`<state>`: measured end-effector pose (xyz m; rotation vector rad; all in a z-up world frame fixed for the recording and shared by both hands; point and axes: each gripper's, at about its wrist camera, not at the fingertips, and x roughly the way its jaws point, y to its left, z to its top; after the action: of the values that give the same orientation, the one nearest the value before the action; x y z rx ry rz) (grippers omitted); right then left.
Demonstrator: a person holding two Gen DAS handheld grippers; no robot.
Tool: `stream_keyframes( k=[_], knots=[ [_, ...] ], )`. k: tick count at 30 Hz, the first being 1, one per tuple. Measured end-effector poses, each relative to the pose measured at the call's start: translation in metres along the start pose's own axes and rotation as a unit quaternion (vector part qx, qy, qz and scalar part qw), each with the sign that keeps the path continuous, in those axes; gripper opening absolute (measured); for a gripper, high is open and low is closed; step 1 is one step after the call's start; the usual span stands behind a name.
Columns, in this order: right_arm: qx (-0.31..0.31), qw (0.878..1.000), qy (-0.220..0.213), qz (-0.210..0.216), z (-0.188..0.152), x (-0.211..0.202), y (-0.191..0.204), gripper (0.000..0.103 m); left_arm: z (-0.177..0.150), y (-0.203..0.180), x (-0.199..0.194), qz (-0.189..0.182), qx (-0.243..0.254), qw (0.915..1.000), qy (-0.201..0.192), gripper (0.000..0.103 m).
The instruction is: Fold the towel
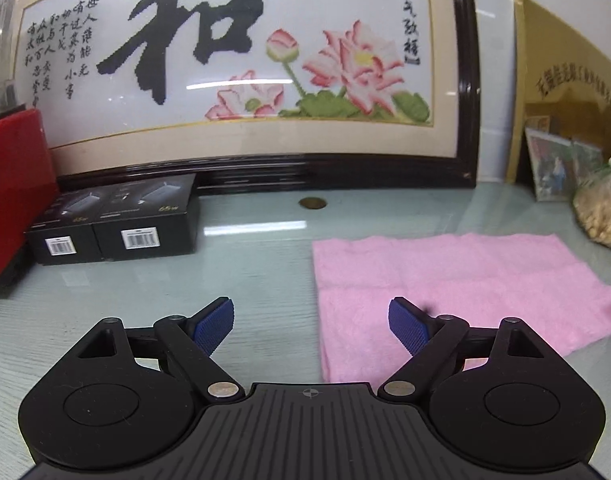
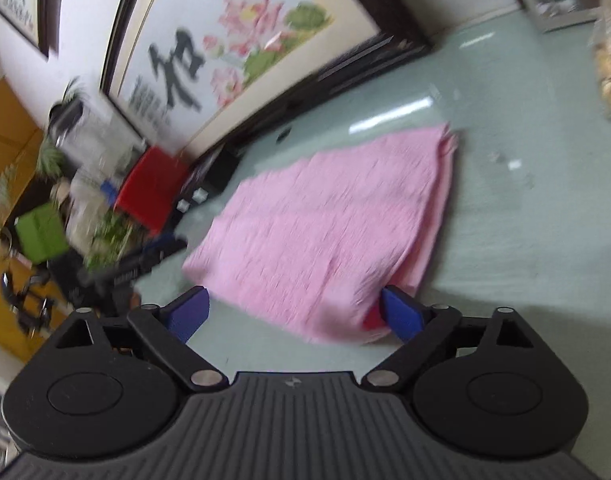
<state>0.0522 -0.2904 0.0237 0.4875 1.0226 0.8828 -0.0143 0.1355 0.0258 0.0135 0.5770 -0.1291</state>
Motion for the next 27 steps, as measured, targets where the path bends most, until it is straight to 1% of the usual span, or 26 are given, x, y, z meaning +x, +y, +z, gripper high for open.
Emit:
stream_keyframes(
  k=[1,3,8,12,13,16,19,23,26,27],
  knots=[
    [-0.008,1.0,0.009,0.006,-0.003,-0.001,0.009,0.095,-0.001,-0.004,0.002,-0.003,0.012,0.9999,0.004,0.088],
    [-0.012,1.0,0.017,0.016,-0.003,-0.002,0.011,0.095,-0.004,-0.011,0.007,0.003,0.034,0.9993,0.017,0.088],
    [-0.032,0.999,0.032,0.006,-0.005,-0.004,0.015,0.095,-0.012,-0.022,0.021,0.011,0.064,0.996,0.061,0.09],
    [-0.042,0.999,0.03,-0.007,-0.007,-0.013,0.016,0.095,-0.013,-0.019,0.022,0.011,0.055,0.9958,0.073,0.094],
    [-0.043,0.999,0.026,-0.011,-0.006,-0.016,0.016,0.095,-0.013,-0.018,0.022,0.009,0.051,0.9957,0.076,0.095],
    [-0.026,0.999,-0.003,-0.031,-0.003,-0.025,0.011,0.095,-0.013,-0.014,0.022,-0.014,0.037,0.9947,0.095,0.095],
    [-0.016,0.999,-0.029,-0.04,0.0,-0.025,0.003,0.098,-0.016,-0.019,0.019,-0.03,0.051,0.9935,0.097,0.095],
    [-0.024,0.993,-0.055,-0.098,0.002,-0.02,0.004,0.098,-0.019,-0.027,0.014,-0.039,0.076,0.992,0.092,0.095],
    [-0.043,0.987,-0.081,-0.129,0.002,-0.017,0.006,0.098,-0.02,-0.028,0.014,-0.053,0.075,0.9907,0.1,0.095],
    [-0.055,0.983,-0.087,-0.15,-0.001,-0.012,0.005,0.098,-0.02,-0.028,0.013,-0.058,0.076,0.9902,0.102,0.095]
  ],
)
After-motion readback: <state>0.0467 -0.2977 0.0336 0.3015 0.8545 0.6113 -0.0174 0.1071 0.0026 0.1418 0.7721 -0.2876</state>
